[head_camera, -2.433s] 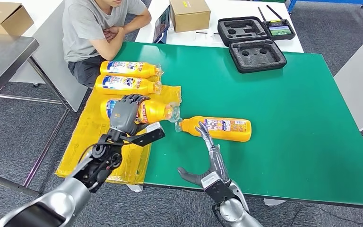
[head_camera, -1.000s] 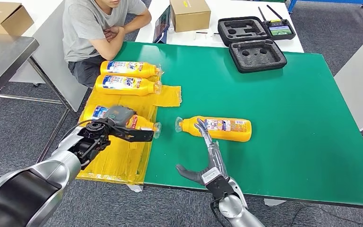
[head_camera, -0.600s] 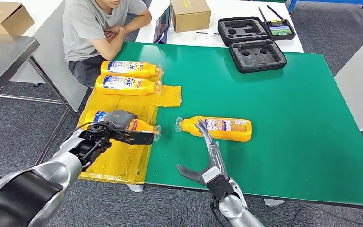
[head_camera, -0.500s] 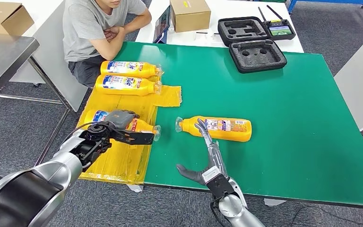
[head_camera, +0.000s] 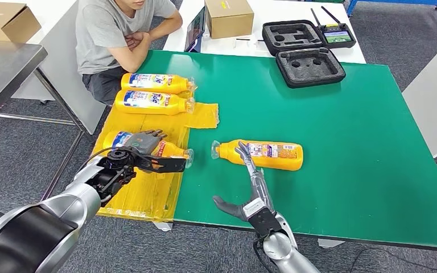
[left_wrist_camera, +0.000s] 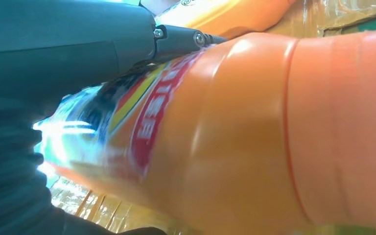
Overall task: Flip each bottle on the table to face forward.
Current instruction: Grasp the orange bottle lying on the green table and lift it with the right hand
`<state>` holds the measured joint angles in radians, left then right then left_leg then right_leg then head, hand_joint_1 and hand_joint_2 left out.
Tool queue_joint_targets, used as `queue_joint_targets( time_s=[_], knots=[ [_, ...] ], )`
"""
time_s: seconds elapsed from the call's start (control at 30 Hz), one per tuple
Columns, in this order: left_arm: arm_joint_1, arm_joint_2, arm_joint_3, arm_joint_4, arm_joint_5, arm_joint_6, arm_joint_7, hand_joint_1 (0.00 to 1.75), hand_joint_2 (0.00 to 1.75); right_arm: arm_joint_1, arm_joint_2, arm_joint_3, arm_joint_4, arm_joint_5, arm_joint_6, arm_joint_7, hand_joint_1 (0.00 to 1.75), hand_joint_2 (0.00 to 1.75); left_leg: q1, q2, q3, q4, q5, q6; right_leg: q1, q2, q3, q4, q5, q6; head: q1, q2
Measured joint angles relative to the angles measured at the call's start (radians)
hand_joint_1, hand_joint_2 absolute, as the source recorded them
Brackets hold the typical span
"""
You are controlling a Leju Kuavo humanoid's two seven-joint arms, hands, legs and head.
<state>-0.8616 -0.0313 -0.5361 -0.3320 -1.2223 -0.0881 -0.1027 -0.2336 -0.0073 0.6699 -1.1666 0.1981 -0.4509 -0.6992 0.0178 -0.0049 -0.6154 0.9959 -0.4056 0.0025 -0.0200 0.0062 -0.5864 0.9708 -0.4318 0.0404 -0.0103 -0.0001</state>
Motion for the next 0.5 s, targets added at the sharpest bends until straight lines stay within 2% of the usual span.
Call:
queue_joint_targets(
  time_s=[0.33, 0.5],
  knots=[
    [0.0, -0.012, 0.023, 0.0, 0.015, 0.008, -0.003, 0.0, 1.75, 0.0, 0.0, 0.0, 0.006, 0.017, -0.002, 0.0, 0.0, 1.75, 0.0, 0.0, 0.0, 0.0, 0.0, 0.0, 0.0, 0.0, 0.0, 0.0, 0.0, 0.0, 0.0, 0.0],
    [0.0, -0.017, 0.033, -0.005, 0.036, 0.006, -0.045, 0.0, 1.75, 0.0, 0.0, -0.001, 0.009, 0.026, -0.002, 0.0, 0.0, 1.75, 0.0, 0.0, 0.0, 0.0, 0.0, 0.0, 0.0, 0.0, 0.0, 0.0, 0.0, 0.0, 0.0, 0.0]
  ],
)
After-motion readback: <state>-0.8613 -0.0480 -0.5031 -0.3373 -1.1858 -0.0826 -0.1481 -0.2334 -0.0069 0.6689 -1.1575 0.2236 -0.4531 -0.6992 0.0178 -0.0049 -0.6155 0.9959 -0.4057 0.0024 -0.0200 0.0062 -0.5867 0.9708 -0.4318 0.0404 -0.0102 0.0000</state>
